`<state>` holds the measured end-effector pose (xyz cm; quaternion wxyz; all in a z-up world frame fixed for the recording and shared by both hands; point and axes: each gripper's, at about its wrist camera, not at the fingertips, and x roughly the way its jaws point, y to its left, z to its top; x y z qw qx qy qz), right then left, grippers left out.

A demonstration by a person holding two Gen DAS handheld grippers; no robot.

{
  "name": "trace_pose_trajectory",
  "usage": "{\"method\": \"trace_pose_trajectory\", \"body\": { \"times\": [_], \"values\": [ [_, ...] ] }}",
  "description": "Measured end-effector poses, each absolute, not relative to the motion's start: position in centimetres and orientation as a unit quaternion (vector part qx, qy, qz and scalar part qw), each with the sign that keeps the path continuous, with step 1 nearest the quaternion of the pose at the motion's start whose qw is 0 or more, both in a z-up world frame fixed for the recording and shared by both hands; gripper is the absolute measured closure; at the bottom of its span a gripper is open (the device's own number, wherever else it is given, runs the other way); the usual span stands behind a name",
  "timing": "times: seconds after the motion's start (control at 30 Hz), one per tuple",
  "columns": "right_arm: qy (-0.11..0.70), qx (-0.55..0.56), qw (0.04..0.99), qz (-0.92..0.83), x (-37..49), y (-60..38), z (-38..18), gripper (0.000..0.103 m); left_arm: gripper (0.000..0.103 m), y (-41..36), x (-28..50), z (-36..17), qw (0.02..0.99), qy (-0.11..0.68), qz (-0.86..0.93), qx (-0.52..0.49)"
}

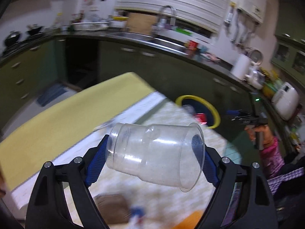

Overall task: Collect trash
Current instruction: 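Carry the plastic cup over the bin and open the left gripper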

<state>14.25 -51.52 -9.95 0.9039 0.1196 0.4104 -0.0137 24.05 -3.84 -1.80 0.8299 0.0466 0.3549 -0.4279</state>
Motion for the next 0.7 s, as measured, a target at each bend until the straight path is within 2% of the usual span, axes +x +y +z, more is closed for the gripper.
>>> {"method": "trace_pose_trajectory", "body": {
  "times": [0.27, 0.53, 0.7],
  "values": [
    [0.393, 0.152, 0.905, -0.063, 9.6, -57.5, -10.3, 0.020, 0.022, -21.9, 24.7, -2.3, 0.759, 0.356, -0.535, 0.101],
    [0.390, 0.192, 0.896, -0.090, 6.6, -61.4, -12.1, 0.020, 0.022, -38.6, 25.3, -8.3, 0.710, 0.393, -0.566, 0.149],
    [0.393, 0.205, 0.892, -0.092, 6.2, -62.2, -13.1, 0.020, 0.021, -43.9, 26.0, -11.9, 0.708, 0.414, -0.547, 0.170]
  ]
}}
